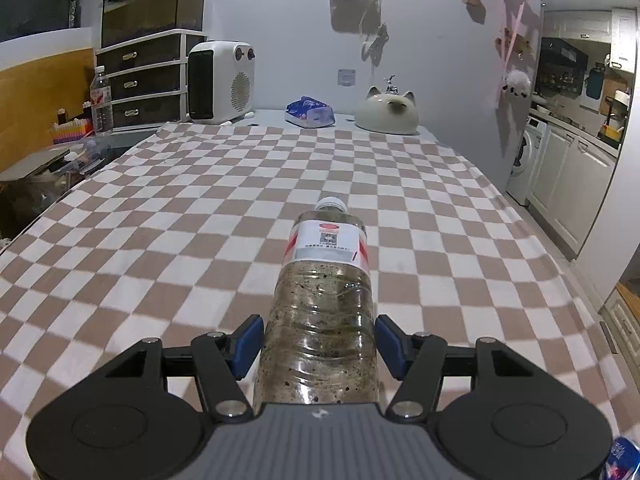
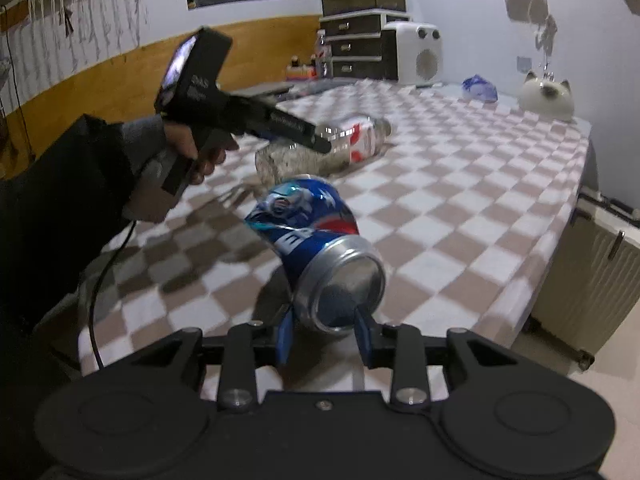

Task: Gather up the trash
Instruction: 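Lift the water bottle with the left tool while the right tool lifts the Pepsi can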

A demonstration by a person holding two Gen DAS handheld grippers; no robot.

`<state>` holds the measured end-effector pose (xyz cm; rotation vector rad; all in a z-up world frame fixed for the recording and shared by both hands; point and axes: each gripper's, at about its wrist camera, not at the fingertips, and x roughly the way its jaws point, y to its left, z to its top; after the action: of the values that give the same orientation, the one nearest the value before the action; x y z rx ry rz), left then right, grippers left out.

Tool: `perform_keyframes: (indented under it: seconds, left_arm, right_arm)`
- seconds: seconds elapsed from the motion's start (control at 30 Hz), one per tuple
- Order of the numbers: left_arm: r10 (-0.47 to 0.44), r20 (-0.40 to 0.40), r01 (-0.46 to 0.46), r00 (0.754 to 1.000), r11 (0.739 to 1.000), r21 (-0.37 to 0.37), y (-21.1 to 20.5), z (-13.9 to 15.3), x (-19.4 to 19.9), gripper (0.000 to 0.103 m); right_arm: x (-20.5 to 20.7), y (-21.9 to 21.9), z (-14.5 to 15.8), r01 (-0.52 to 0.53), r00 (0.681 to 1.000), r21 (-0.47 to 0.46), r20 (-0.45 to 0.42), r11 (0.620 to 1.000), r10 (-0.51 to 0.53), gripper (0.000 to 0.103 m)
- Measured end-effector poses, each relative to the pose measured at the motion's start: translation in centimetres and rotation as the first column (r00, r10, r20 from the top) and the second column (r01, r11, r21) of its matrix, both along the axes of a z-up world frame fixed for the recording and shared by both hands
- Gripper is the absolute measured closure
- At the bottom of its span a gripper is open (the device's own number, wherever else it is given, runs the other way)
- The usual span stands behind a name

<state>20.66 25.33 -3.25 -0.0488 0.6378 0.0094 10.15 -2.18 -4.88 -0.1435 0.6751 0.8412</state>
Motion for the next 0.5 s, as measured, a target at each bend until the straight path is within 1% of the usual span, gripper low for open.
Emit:
perform_keyframes:
  seconds: [0.17,0.33,0.4,0.47,0.5]
  left_arm:
    - [-0.008,0.017,0.008,1.0,1.0,0.003,-0.8,-0.2,-3.1,0.042]
    - [-0.04,0.034,0.04,0.999,0.999,0.008,-1.8,-0.3,-6.2,0.042]
    - [-0.045,0.041,0.045,0.998,0.999,-0.001,-1.9,-0.4,-7.1,0.042]
    - [-0.042,0.048,0.043,0.998,0.999,-0.006,-1.9,-0.5,-7.8,0.042]
    - [-0.041,0.052,0.041,0.998,0.999,-0.003,-2.0,-0.5,-8.2,0.042]
  right_arm:
    - [-1.3,-0.5,-0.4,0.015,1.0,0.015,-0.024,1.0,-0.015,0.069]
    - [-2.5,-0.7,0.0,0.041,0.999,0.04,-0.013,0.998,-0.04,0.068]
    - [-2.6,-0.8,0.3,0.063,0.998,0.055,-0.012,0.997,-0.062,0.056]
    - [-2.4,-0.6,0.8,0.097,0.995,0.074,-0.018,0.992,-0.096,0.031]
    - [-2.3,-0.3,1.1,0.112,0.994,0.082,-0.017,0.99,-0.111,0.025]
